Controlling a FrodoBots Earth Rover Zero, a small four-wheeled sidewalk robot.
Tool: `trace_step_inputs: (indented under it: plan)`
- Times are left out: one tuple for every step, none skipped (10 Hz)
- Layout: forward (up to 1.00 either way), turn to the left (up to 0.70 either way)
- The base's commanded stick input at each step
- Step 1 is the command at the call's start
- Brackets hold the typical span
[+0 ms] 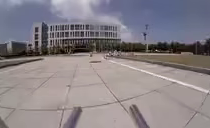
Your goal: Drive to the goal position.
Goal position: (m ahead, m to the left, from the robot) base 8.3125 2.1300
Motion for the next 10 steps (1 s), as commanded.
trace_step_inputs:
  plan:
    - [0.7, 0.03]
    - [0.7, 0.03]
    - [0.7, 0.03]
    - [0.7, 0.03]
    - [0.7, 0.03]
    - [0.7, 0.03]
    - [0.7, -0.1]
    - [0.7, -0.32]
    - [0.7, -0.32]
    - [0.7, -0.26]
